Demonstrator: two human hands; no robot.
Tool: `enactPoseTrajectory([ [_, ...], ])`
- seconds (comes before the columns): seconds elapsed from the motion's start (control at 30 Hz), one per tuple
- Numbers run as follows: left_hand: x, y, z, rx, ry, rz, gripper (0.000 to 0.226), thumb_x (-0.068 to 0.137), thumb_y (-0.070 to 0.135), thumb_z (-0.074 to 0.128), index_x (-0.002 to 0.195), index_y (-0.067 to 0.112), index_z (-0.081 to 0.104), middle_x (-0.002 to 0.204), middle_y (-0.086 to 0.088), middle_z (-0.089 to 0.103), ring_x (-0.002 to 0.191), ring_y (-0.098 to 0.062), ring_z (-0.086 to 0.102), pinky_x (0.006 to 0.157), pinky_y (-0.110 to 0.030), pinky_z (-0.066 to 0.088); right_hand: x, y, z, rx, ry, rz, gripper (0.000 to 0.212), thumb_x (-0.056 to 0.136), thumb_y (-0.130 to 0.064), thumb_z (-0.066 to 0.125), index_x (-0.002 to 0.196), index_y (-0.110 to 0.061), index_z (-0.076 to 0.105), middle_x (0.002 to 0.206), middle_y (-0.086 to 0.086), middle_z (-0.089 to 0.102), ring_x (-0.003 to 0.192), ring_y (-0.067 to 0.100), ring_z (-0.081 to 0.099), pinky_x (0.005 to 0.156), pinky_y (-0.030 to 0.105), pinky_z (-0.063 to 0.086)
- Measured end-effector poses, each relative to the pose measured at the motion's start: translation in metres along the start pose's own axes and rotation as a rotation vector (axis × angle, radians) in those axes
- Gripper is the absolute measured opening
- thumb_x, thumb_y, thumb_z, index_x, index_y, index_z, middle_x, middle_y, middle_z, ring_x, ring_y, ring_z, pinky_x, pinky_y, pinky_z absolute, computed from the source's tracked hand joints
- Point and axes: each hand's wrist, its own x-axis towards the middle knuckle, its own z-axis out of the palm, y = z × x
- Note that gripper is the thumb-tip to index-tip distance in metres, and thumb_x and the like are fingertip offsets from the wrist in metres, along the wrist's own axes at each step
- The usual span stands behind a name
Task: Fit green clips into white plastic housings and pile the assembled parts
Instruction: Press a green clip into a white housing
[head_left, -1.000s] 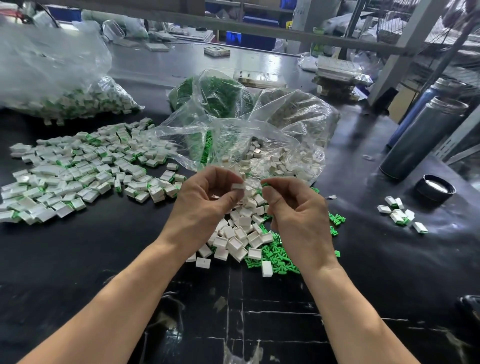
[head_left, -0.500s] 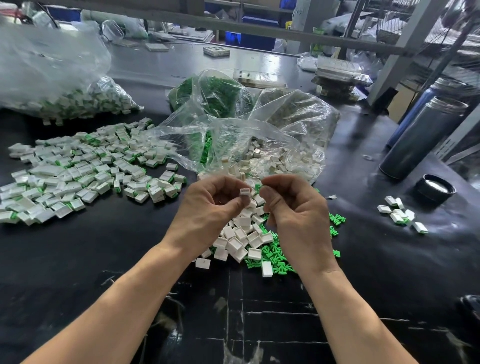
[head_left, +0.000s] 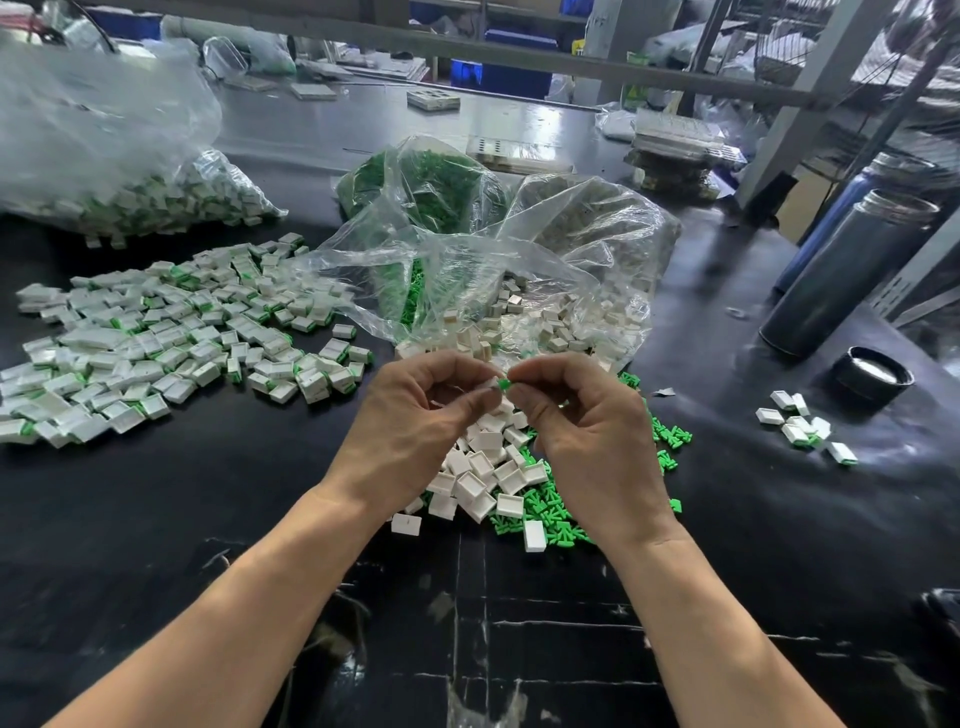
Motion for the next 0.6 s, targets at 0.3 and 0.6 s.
enactPoseTrajectory([
  [0.3,-0.0011,-0.0034,0.0009,-0.02,-0.003,-0.005,0.017,0.09,0.006,0.074,0.1,0.018,0.078,0.082,-0.002,0.076,0.07,-0.021,0.071,0.065,-0.03,0.059,0.0008,0.0008,-0.002,0.053,-0.034,0.081,0.019,0.091,-0.01,0.077,0.096,-0.029,0.077,0.083,-0.014,0.074,0.072,0.004,0.066,0.069,0.027,0.053],
  [0.6,-0.0002,-0.0042,0.0018,-0.086,-0.009,-0.013,0.018,0.089,-0.003,0.073,0.1,0.01,0.077,0.086,-0.014,0.076,0.07,-0.021,0.068,0.068,-0.032,0.06,0.0007,0.0011,0.0008,0.105,-0.017,0.135,0.023,0.091,-0.007,0.076,0.09,-0.029,0.077,0.074,-0.008,0.073,0.062,0.006,0.061,0.059,0.028,0.055],
])
